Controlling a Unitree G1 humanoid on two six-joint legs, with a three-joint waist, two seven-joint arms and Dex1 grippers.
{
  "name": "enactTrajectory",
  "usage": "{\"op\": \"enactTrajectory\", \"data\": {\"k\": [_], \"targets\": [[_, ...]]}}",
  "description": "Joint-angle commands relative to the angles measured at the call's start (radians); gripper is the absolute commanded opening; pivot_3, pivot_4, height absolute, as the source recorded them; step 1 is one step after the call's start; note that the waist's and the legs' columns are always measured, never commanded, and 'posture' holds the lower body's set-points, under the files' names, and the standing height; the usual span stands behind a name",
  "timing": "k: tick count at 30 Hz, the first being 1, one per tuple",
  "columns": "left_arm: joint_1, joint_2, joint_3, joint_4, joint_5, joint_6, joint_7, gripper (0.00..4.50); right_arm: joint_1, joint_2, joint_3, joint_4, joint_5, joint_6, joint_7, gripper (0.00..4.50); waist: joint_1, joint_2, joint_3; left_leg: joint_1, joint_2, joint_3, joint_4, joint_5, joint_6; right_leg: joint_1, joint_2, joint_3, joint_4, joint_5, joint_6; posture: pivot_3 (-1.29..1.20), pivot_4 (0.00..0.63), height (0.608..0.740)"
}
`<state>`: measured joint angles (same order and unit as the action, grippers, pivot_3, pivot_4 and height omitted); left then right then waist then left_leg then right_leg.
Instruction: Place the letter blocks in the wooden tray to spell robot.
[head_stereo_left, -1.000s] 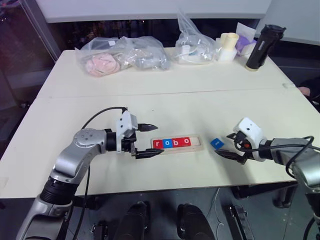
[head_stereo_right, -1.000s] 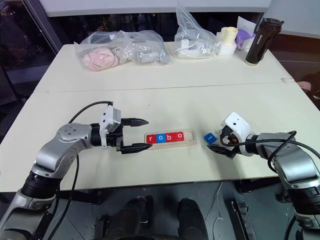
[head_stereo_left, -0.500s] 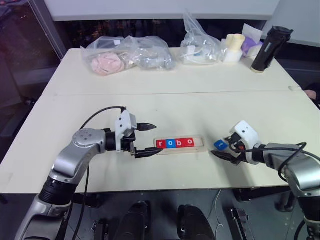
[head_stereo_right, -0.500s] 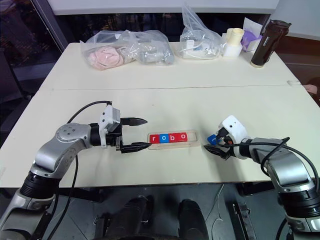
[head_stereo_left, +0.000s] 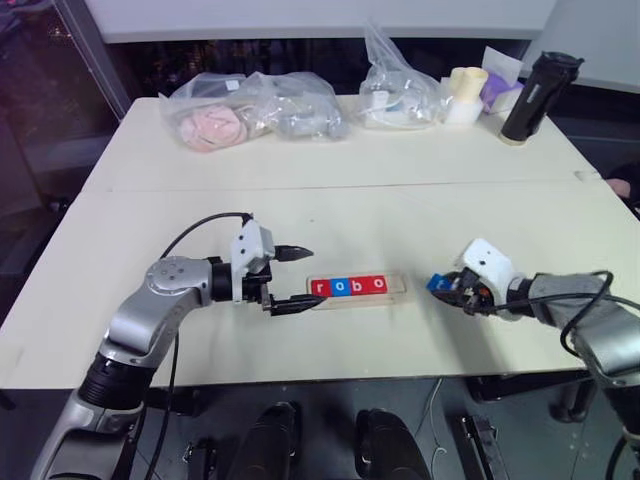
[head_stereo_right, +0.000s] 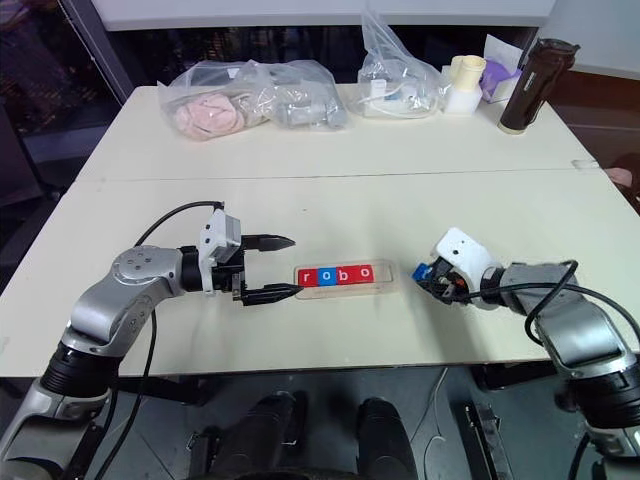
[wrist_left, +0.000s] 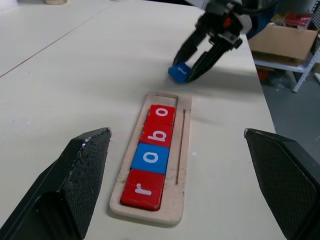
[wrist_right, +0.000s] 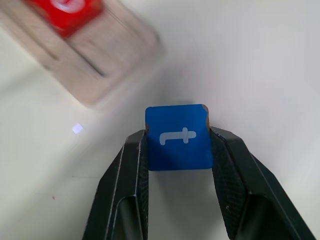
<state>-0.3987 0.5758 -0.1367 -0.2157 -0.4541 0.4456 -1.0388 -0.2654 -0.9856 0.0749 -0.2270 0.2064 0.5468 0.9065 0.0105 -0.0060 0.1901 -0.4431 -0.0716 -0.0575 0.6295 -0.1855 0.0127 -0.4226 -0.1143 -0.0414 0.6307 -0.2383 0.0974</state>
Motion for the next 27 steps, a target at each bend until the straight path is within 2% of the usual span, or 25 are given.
{"op": "enactTrajectory", "data": {"k": [1,8,13,27], "targets": [[-0.018,-0.005,0.011,-0.014,0.001,-0.018,0.002,4.5,-0.073,-0.041,0.049,0.031,-0.057,-0.219,0.139,1.14,-0.001,0.0,0.0,0.0,0.0,0.0,0.0,0.0,0.0,0.0,0.0,0.0,0.0,0.0,0.0,0.0,0.15,0.725],[-0.022,-0.02,0.016,-0.02,0.005,-0.016,0.014,4.5,-0.283,0.039,0.188,0.212,-0.091,-0.362,0.356,1.14,0.001,-0.001,0.0,0.0,0.0,0.0,0.001,0.0,0.0,0.0,0.0,0.0,0.0,0.0,0.0,0.0,0.15,0.725],[0.0,-0.016,0.024,-0.053,-0.002,-0.006,0.027,4.5,-0.396,0.114,0.244,0.374,-0.144,-0.427,0.411,1.14,0.002,-0.001,0.0,0.0,0.0,0.0,0.001,0.0,0.0,0.0,0.001,0.0,0.0,0.001,0.0,0.0,0.15,0.725],[0.015,-0.014,0.026,-0.07,-0.004,-0.003,0.053,4.5,-0.453,0.161,0.248,0.501,-0.198,-0.496,0.494,1.14,0.001,-0.001,0.0,0.0,0.0,-0.001,0.001,0.0,0.0,0.0,0.001,0.0,0.001,0.002,0.002,0.0,0.15,0.725]]}}
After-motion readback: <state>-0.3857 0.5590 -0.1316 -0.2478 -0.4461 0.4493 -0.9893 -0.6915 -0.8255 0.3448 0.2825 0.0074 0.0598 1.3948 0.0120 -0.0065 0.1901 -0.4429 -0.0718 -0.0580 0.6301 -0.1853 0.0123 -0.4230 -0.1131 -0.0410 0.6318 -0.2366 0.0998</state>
